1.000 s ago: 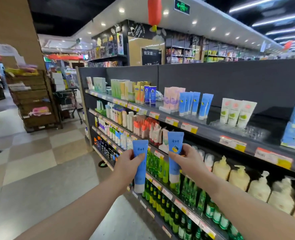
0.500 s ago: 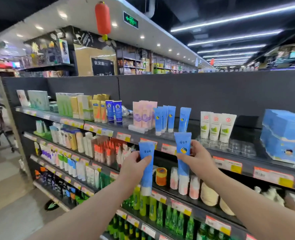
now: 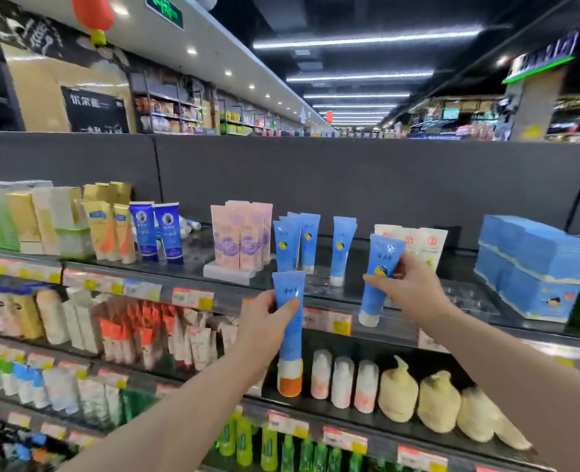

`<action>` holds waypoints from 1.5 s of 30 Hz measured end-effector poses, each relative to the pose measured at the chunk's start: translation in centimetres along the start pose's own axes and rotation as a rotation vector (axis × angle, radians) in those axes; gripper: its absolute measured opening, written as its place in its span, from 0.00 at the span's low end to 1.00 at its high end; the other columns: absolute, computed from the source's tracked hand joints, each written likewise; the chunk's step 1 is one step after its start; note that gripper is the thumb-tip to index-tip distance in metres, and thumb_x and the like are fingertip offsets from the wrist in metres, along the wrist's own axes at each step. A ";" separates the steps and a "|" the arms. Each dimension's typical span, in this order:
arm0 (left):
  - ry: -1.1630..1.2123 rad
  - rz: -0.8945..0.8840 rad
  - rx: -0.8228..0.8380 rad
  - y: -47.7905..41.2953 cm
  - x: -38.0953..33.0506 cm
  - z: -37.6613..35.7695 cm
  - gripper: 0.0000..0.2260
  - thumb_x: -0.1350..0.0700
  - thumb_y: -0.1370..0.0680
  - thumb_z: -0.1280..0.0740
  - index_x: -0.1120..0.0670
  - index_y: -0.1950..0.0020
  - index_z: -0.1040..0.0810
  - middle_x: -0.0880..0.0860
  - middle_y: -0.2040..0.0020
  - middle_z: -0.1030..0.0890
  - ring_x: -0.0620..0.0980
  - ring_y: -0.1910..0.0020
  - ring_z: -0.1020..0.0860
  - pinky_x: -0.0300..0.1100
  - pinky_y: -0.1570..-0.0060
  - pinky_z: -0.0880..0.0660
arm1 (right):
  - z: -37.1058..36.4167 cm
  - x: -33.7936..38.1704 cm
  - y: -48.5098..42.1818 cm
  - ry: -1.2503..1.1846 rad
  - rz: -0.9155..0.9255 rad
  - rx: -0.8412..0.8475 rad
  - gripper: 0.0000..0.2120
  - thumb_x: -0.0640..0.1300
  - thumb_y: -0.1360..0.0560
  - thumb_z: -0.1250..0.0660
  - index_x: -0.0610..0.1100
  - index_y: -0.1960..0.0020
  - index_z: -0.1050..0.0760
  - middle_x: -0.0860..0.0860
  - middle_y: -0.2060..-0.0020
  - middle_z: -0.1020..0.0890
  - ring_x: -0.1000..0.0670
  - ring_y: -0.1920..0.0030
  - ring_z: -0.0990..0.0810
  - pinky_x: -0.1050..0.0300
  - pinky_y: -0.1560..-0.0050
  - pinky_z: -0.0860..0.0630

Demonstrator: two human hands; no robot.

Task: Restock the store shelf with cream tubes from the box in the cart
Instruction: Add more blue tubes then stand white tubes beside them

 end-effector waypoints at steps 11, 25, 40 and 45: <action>-0.005 -0.103 -0.048 -6.6 -2.3 0.7 0.05 0.57 0.21 0.38 0.51 0.47 0.24 0.54 0.52 0.20 0.49 0.55 0.22 0.40 0.60 0.26 | -2.7 0.0 -8.1 0.043 0.115 0.031 0.14 0.42 0.29 0.27 0.45 0.45 0.26 0.52 0.56 0.20 0.51 0.55 0.21 0.62 0.60 0.26; 0.035 -0.147 -0.057 -10.5 -1.9 -1.2 0.05 0.57 0.21 0.38 0.51 0.53 0.23 0.55 0.54 0.20 0.49 0.56 0.22 0.45 0.57 0.24 | -5.7 -2.3 -10.4 0.095 0.141 0.103 0.15 0.44 0.28 0.28 0.51 0.47 0.31 0.62 0.59 0.25 0.62 0.59 0.25 0.73 0.69 0.30; 0.065 -0.121 0.137 -13.1 -1.6 -1.3 0.04 0.56 0.21 0.37 0.52 0.50 0.23 0.53 0.51 0.19 0.45 0.56 0.21 0.36 0.62 0.27 | -7.1 -4.1 -10.6 0.122 -0.032 0.034 0.18 0.42 0.29 0.27 0.49 0.46 0.33 0.59 0.58 0.25 0.61 0.59 0.25 0.70 0.66 0.29; 0.054 -0.126 0.204 -13.4 -1.4 -1.8 0.06 0.56 0.21 0.37 0.56 0.48 0.24 0.55 0.51 0.19 0.47 0.56 0.21 0.37 0.63 0.26 | -5.6 -3.3 -9.9 0.180 -0.028 -0.071 0.17 0.44 0.28 0.27 0.50 0.47 0.34 0.58 0.59 0.25 0.60 0.61 0.26 0.68 0.66 0.33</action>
Point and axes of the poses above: each hand's wrist, its own y-axis away from the middle knuckle, its own z-axis out of the back of the hand, x = y × z, the point moved 10 cm from there along -y, towards the middle knuckle
